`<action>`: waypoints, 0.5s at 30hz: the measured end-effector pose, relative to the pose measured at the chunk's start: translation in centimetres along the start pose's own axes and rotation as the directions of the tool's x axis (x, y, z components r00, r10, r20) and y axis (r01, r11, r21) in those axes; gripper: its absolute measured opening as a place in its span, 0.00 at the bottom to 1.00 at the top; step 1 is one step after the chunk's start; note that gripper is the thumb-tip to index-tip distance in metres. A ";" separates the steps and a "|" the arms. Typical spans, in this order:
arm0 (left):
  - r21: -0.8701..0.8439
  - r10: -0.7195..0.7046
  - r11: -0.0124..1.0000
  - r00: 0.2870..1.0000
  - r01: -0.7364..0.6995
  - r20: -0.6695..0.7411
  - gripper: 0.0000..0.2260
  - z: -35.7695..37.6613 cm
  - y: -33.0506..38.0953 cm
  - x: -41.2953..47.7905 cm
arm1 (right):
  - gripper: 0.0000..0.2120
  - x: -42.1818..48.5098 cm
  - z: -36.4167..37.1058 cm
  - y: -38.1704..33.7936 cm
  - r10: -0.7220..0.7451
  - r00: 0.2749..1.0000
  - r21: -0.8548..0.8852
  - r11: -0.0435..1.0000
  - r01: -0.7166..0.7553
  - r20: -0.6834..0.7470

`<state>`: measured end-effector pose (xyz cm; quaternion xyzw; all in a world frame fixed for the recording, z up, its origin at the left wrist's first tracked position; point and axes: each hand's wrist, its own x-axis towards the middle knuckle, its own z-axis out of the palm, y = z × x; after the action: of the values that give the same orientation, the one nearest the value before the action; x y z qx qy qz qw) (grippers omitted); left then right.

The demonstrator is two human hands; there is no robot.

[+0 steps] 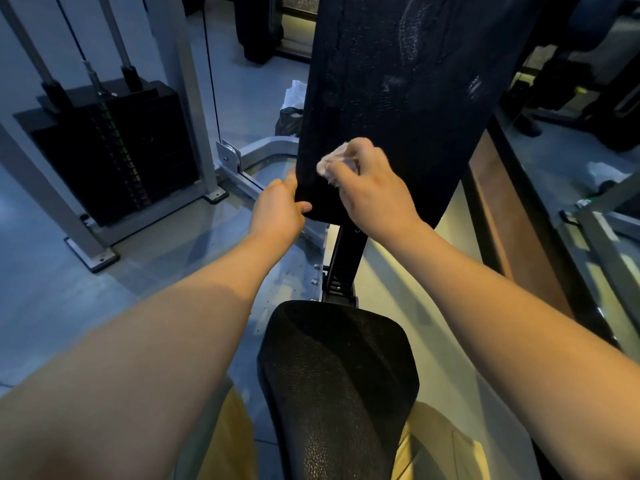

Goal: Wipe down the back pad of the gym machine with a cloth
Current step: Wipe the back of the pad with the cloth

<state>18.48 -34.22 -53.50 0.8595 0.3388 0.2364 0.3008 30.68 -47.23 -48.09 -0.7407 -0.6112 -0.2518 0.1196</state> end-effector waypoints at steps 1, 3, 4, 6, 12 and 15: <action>0.006 0.001 1.000 1.000 -0.001 0.005 0.28 -0.1 0.0 0.1 | 0.13 -0.1 0.0 -0.2 0.054 0.998 -0.020 0.998 -0.055 -0.037; 0.004 0.007 1.000 0.999 -0.007 0.031 0.29 -0.5 -0.1 0.2 | 0.16 -0.1 0.5 -0.5 0.106 0.992 -0.022 0.994 -0.108 -0.068; 0.010 0.008 1.000 0.999 -0.009 0.046 0.29 -0.6 -0.3 0.2 | 0.18 0.0 0.6 -0.7 0.096 0.993 0.001 0.995 -0.096 -0.069; 0.030 0.017 0.999 0.998 -0.019 0.067 0.30 -0.9 -0.7 -0.3 | 0.21 1.2 0.2 -0.8 0.050 0.993 0.052 0.998 -0.045 -0.109; -0.053 -0.078 0.995 0.992 0.084 0.098 0.16 -0.5 -2.3 -2.0 | 0.19 4.3 1.0 -2.5 0.167 0.953 0.085 0.985 -0.150 -0.251; -0.063 -0.127 0.989 0.989 0.132 0.079 0.11 -1.8 -3.5 -2.3 | 0.23 -0.2 4.2 -4.0 -0.080 0.996 0.004 0.997 0.080 0.034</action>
<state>14.37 -33.15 -55.10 0.8333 0.3742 0.1954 0.3570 27.77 -44.51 -52.29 -0.7196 -0.6428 -0.2430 0.0999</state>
